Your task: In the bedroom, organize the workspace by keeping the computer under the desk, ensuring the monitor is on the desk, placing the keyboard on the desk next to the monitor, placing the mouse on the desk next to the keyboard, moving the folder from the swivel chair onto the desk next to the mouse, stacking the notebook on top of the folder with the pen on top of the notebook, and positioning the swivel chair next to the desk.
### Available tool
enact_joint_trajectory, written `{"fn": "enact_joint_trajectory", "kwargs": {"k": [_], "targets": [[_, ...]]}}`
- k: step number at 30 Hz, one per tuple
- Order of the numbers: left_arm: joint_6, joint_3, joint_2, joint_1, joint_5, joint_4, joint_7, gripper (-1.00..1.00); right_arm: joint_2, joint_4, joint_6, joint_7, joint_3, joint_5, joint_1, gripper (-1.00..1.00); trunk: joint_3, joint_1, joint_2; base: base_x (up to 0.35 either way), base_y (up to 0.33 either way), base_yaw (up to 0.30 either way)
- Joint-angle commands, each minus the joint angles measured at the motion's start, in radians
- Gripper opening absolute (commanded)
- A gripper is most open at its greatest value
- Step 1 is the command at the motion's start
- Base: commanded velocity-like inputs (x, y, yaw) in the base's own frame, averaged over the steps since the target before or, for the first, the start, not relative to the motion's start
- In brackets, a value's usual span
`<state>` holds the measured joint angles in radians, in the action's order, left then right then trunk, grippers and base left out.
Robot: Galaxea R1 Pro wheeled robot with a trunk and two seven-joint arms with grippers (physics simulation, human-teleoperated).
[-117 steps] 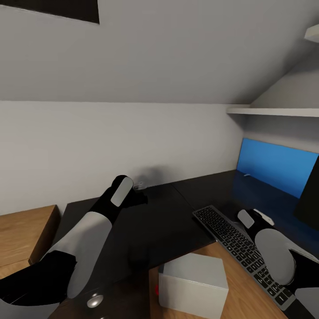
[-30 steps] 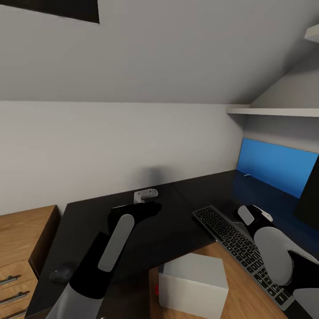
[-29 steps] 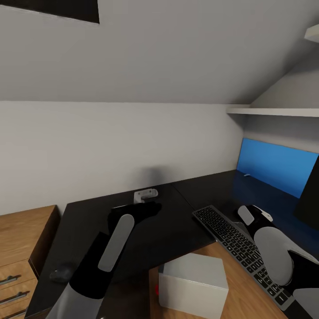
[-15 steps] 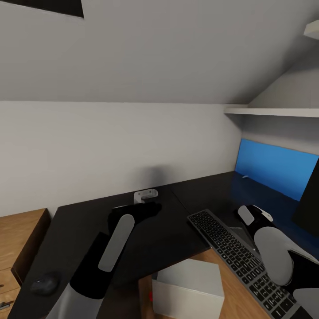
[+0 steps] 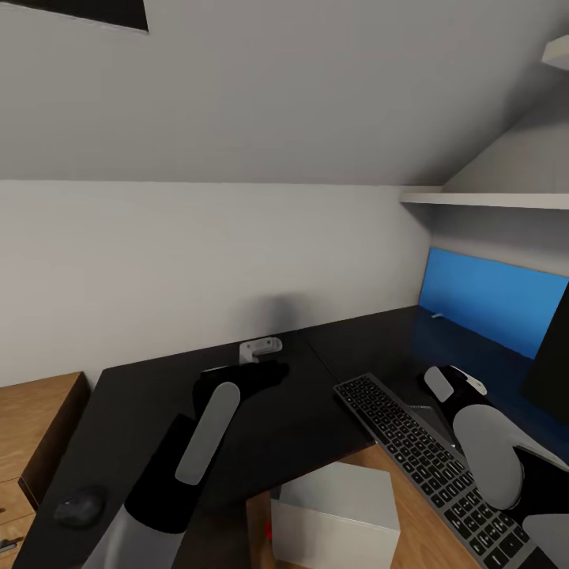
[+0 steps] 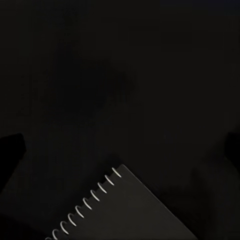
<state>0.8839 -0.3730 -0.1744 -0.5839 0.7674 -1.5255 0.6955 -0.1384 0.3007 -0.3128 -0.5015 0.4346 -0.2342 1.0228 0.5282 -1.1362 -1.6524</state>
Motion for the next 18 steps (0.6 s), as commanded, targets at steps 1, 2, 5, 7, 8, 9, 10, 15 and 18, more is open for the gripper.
{"fn": "enact_joint_trajectory", "kwargs": {"k": [1, 2, 5, 7, 8, 9, 10, 15, 18], "targets": [[0.001, -0.001, 0.000, -0.001, 0.010, -0.001, 0.011, 1.00, 0.000, 0.002, -0.004, -0.005, -0.002, -0.008, 0.000, 1.00, 0.001, 0.000, -0.001, 0.000, 0.000, 0.000], [0.001, -0.001, 0.000, -0.001, 0.010, -0.001, 0.011, 1.00, 0.000, 0.002, -0.004, -0.005, -0.002, -0.008, 0.000, 1.00, 0.004, -0.004, -0.008, 0.000, 0.000, 0.000], [0.001, -0.001, 0.000, -0.001, 0.010, -0.001, 0.011, 1.00, 0.000, 0.002, -0.005, -0.006, -0.002, -0.008, 0.000, 1.00, 0.014, -0.015, -0.029, 0.000, 0.000, 0.000], [0.001, -0.001, 0.000, -0.001, 0.010, 0.000, 0.011, 1.00, 0.000, 0.002, -0.004, -0.006, -0.002, -0.008, 0.000, 1.00, 0.020, -0.023, -0.043, 0.000, 0.000, 0.000], [0.001, -0.001, 0.000, -0.001, 0.010, 0.003, 0.012, 1.00, 0.000, 0.001, -0.004, -0.006, -0.002, -0.008, 0.000, 1.00, 0.023, -0.027, -0.050, 0.000, 0.000, 0.000], [0.001, -0.001, 0.000, -0.001, 0.010, 0.005, 0.012, 1.00, 0.000, 0.001, -0.004, -0.006, -0.002, -0.008, 0.000, 1.00, 0.026, -0.031, -0.057, 0.000, 0.000, 0.000], [0.001, -0.001, 0.000, -0.001, 0.010, 0.006, 0.012, 1.00, 0.000, 0.001, -0.004, -0.006, -0.002, -0.008, 0.000, 1.00, 0.029, -0.034, -0.064, 0.000, 0.000, 0.000], [0.001, -0.001, 0.000, -0.001, 0.010, 0.015, 0.013, 1.00, 0.000, 0.001, -0.004, -0.006, -0.002, -0.008, 0.000, 1.00, 0.045, -0.054, -0.099, 0.000, 0.000, 0.000], [0.001, -0.001, 0.000, -0.001, 0.010, 0.019, 0.013, 1.00, 0.000, 0.000, -0.004, -0.006, -0.002, -0.007, 0.000, 1.00, 0.054, -0.065, -0.120, 0.000, 0.000, 0.000]]}}
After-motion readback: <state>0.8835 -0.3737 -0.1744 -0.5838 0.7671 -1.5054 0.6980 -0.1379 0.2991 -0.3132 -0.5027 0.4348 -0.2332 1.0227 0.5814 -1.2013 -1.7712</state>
